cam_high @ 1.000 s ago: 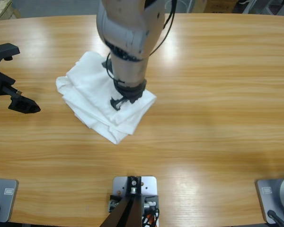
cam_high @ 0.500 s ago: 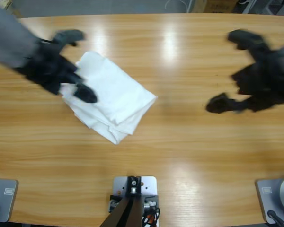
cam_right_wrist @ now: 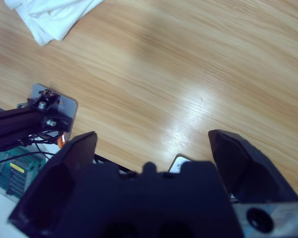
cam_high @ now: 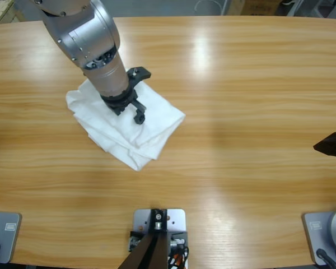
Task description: Fold clothes
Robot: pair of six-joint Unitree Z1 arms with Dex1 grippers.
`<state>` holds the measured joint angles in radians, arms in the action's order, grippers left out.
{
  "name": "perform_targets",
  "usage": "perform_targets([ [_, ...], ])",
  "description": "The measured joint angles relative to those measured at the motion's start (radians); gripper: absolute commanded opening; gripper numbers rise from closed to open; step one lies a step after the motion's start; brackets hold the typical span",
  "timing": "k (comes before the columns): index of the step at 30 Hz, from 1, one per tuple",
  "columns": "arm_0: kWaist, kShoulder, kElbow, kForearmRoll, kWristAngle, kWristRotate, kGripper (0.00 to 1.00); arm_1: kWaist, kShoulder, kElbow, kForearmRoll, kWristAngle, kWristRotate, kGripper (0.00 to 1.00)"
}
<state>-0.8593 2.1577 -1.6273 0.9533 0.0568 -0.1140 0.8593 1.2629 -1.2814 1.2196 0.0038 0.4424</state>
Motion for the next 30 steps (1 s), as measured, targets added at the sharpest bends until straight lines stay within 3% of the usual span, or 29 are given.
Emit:
perform_targets([
  [14,-0.004,0.019,0.006,0.000,0.012,-0.016,1.000,0.000,0.000,0.000,-0.002,0.000,0.000,0.918],
  [22,0.015,-0.029,0.140,-0.119,-0.023,-0.035,1.000,0.000,-0.012,0.002,-0.002,0.000,0.000,0.918],
  [30,0.046,-0.040,0.167,-0.143,-0.027,-0.035,1.000,0.000,-0.013,0.007,-0.002,0.000,0.000,0.918],
])
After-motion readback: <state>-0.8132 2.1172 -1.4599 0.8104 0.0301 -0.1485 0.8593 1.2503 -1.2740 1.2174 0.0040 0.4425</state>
